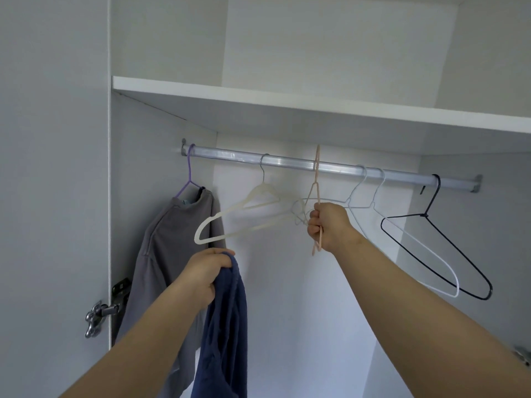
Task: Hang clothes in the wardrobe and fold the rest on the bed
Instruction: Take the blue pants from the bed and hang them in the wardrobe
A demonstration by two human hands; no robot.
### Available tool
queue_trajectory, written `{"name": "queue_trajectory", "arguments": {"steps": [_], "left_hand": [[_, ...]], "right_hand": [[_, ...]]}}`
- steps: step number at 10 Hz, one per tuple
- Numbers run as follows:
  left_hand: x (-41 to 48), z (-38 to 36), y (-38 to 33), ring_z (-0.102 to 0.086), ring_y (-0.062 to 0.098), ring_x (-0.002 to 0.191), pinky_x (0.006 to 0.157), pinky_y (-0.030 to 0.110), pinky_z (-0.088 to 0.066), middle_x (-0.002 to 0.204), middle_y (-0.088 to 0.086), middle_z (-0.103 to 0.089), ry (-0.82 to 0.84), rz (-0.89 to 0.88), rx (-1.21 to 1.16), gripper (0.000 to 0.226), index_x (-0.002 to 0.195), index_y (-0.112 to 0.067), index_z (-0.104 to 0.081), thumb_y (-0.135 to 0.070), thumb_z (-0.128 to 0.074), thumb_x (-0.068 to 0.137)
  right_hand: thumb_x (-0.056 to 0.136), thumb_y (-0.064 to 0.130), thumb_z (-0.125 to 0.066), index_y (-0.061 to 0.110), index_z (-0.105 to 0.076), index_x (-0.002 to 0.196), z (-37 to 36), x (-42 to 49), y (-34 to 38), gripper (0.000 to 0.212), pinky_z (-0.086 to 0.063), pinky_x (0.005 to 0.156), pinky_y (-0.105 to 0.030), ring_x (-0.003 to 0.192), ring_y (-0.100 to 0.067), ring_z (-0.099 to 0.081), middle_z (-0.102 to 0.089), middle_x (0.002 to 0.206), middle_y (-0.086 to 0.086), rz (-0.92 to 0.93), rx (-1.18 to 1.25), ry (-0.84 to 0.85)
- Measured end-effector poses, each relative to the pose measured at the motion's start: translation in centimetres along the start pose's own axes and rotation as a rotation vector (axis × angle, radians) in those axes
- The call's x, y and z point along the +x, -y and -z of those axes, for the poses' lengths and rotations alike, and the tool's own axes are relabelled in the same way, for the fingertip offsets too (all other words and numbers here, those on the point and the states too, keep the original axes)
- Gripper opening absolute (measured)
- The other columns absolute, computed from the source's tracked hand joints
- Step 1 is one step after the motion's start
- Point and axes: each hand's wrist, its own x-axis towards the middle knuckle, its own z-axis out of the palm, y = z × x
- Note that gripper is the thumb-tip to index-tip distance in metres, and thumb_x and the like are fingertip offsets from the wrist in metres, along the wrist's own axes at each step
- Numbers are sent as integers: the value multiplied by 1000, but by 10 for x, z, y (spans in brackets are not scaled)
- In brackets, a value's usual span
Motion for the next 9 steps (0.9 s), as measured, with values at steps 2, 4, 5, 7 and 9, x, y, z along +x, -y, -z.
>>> {"name": "queue_trajectory", "arguments": {"steps": [2, 4, 5, 7, 9], "left_hand": [[-2, -1, 6, -54, 22, 69, 56, 30, -44, 80, 12, -57, 0, 12, 15, 21, 78, -6, -59, 8, -48, 89], [2, -1, 9, -54, 22, 71, 57, 31, -44, 81, 12, -58, 2, 25, 18, 21, 79, -7, -59, 8, -48, 89], [6, -2, 8, -54, 23, 71, 59, 31, -45, 81, 13, -58, 4, 27, 0, 22, 77, -6, -60, 9, -48, 88], [10, -6, 6, -55, 23, 72, 59, 31, -45, 82, 13, -58, 13, 29, -6, 21, 77, -5, -59, 9, -48, 88], [13, -7, 6, -55, 23, 73, 59, 30, -45, 84, 13, -58, 16, 27, 1, 21, 79, -6, -59, 8, -48, 89]], "right_hand": [[96, 1, -29, 14, -41, 67, 13, 3, -7, 33, -16, 33, -13, 27, -5, -20, -28, 57, 0, 23, -96, -13], [95, 0, -28, 16, -43, 72, 16, 8, -17, 32, -17, 34, -16, 31, -6, -21, -30, 59, 0, 73, -174, -11], [96, 3, -29, 18, -49, 77, 18, 7, -22, 31, -18, 36, -16, 37, -7, -22, -31, 59, 0, 86, -198, 5], [97, 3, -31, 22, -54, 84, 19, 10, -33, 32, -19, 35, -17, 38, -8, -22, -31, 59, 0, 130, -192, -3], [96, 2, -31, 19, -52, 80, 18, 16, -25, 32, -18, 35, -18, 37, -8, -21, -28, 59, 0, 170, -164, 4]]}}
